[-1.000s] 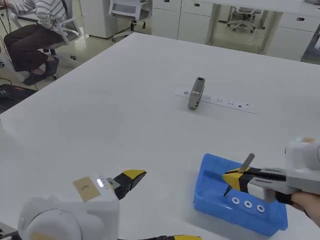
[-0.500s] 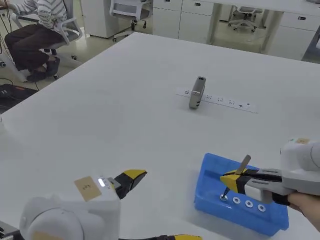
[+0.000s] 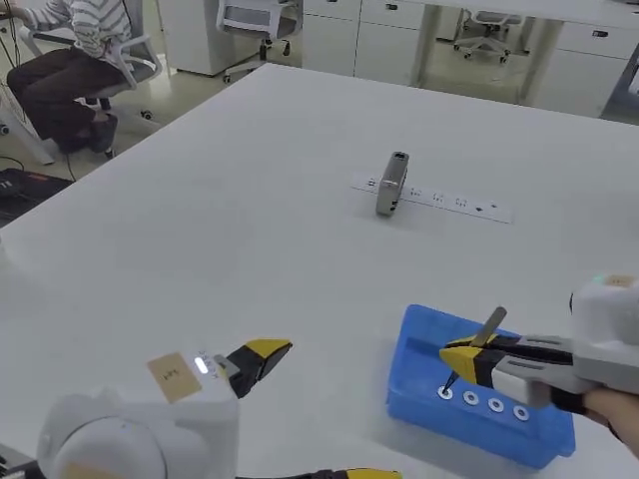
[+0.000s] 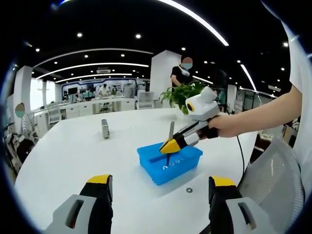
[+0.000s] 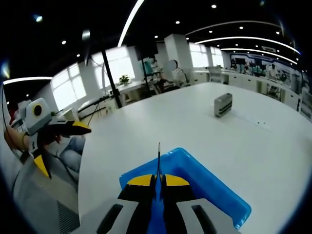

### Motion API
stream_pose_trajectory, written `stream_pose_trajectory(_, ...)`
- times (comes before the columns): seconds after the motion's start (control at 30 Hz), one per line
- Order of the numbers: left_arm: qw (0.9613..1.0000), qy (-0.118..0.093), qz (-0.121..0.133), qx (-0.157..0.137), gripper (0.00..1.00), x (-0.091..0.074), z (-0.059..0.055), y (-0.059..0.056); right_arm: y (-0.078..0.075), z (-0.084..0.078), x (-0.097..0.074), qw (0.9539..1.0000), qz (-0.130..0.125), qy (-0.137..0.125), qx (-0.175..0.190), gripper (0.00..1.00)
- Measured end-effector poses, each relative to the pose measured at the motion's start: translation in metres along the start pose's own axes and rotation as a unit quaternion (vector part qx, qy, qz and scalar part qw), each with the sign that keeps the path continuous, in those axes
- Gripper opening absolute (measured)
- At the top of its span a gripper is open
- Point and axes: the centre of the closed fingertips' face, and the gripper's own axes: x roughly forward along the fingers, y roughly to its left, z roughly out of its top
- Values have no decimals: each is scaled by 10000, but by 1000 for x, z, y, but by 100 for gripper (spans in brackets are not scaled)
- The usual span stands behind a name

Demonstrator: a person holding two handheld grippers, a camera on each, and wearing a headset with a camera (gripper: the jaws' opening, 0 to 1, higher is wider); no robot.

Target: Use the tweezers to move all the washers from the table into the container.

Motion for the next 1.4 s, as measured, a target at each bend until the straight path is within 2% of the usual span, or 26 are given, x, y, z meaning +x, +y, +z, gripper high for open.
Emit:
stream_pose_trajectory(0.43,10000,39,-60,29,82,0,-2,-2,16,23,-22,9989,-37,-472,13,3)
stream_pose_trajectory(0.7,9999,64,-110,51,82,1,-3,-4,32,25,-31,9983,51,-584,7,4)
stream_pose_trajectory(1.07,9999,103,-97,62,81,1,-4,-4,52,5,-31,9974,371,-564,248,4)
stream_pose_trajectory(1.27,9998,133,-107,79,81,1,-5,-4,73,-25,-24,9974,567,-306,335,4)
stream_pose_trajectory(1.4,9998,152,-124,88,81,2,-6,-5,75,-43,-21,9979,479,-174,402,4)
